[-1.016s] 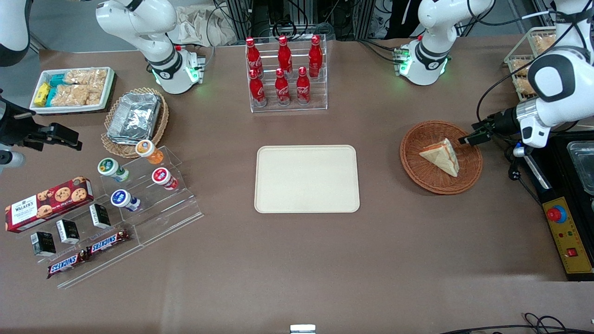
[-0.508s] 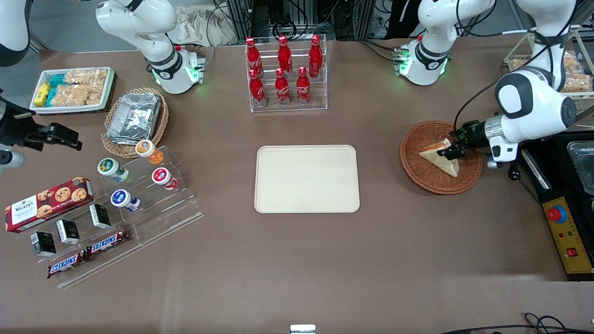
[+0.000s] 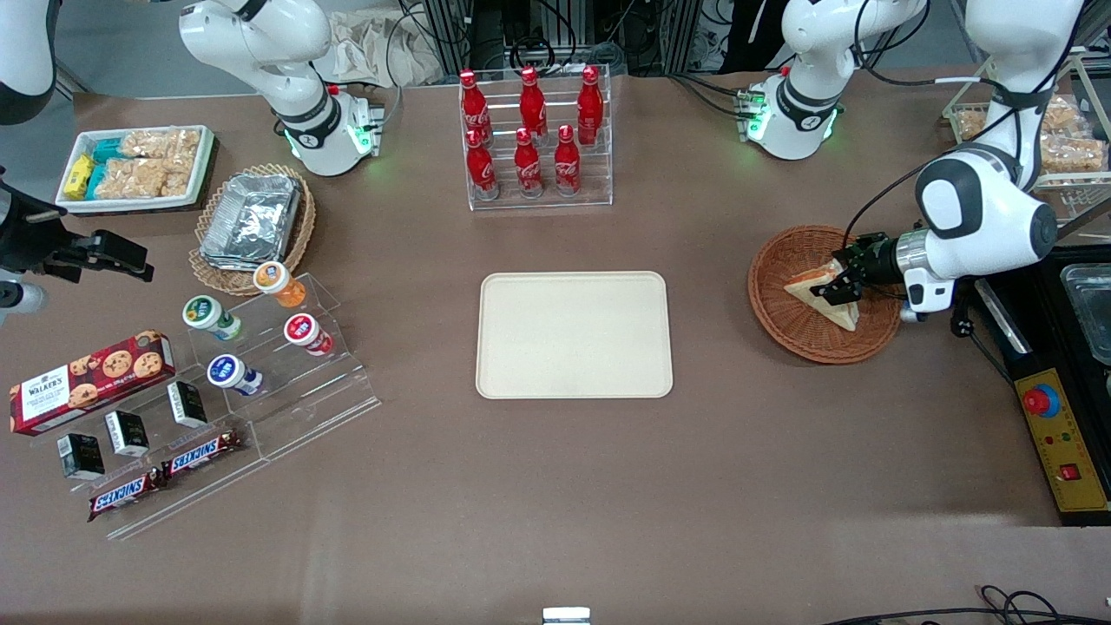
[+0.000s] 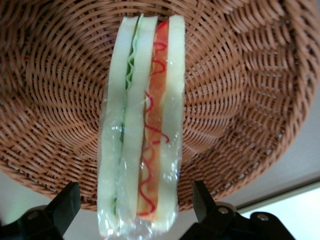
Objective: Place sandwich from basket to tray
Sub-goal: 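Close the left gripper on the wrapped sandwich, then lift the sandwich with the left gripper and carry it toward the tray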
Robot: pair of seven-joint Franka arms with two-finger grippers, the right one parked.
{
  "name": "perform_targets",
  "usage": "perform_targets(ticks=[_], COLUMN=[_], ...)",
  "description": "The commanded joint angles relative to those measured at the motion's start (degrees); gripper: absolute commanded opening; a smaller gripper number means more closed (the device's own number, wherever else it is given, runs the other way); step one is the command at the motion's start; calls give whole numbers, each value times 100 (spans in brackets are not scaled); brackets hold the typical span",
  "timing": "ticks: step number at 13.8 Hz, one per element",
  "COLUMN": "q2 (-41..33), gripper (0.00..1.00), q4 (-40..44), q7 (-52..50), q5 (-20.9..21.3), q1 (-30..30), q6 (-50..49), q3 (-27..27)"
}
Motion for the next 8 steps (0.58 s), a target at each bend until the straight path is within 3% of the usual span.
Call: perform_targets(ticks=[1, 4, 8], q2=[235, 306, 298], gripper=[100, 97, 64], q4=[36, 36, 36], q7=[-132, -140, -280], q5=[96, 96, 123], q1=[-88, -97, -88], q6=[263, 369, 413], q3=[-36, -36, -19])
